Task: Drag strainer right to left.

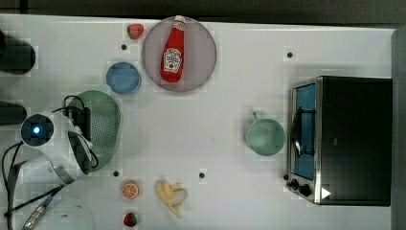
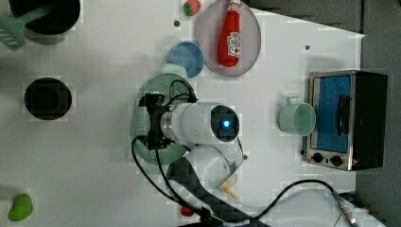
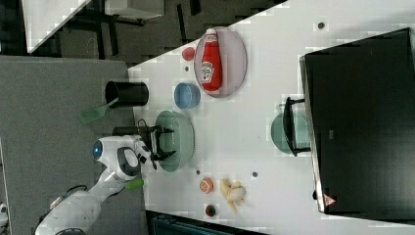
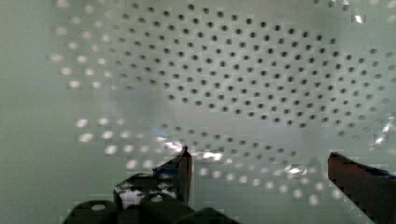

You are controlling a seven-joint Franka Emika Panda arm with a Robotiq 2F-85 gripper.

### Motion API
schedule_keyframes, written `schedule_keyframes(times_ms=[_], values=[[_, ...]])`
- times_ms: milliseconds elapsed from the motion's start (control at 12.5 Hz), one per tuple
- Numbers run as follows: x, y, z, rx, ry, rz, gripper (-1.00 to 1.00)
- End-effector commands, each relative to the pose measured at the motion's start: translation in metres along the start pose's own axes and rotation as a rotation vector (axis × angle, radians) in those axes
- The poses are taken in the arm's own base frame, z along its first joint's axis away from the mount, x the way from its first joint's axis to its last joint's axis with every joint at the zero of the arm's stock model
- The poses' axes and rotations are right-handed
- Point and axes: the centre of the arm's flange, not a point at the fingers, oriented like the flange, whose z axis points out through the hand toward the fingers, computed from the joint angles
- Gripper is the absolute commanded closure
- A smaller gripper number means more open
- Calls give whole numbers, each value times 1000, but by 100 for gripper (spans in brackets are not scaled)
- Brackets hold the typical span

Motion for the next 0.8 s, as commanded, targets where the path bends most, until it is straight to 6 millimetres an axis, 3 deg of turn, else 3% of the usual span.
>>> schedule_keyframes(times_ms=[80, 160, 400, 560, 800], values=[[-5, -14, -69, 35, 38, -224, -100], [9, -23, -98, 31, 59, -287, -100], [68, -52, -213, 35, 82, -405, -100], [132, -59, -293, 26, 77, -476, -100], [253, -50, -397, 46, 59, -560, -100]])
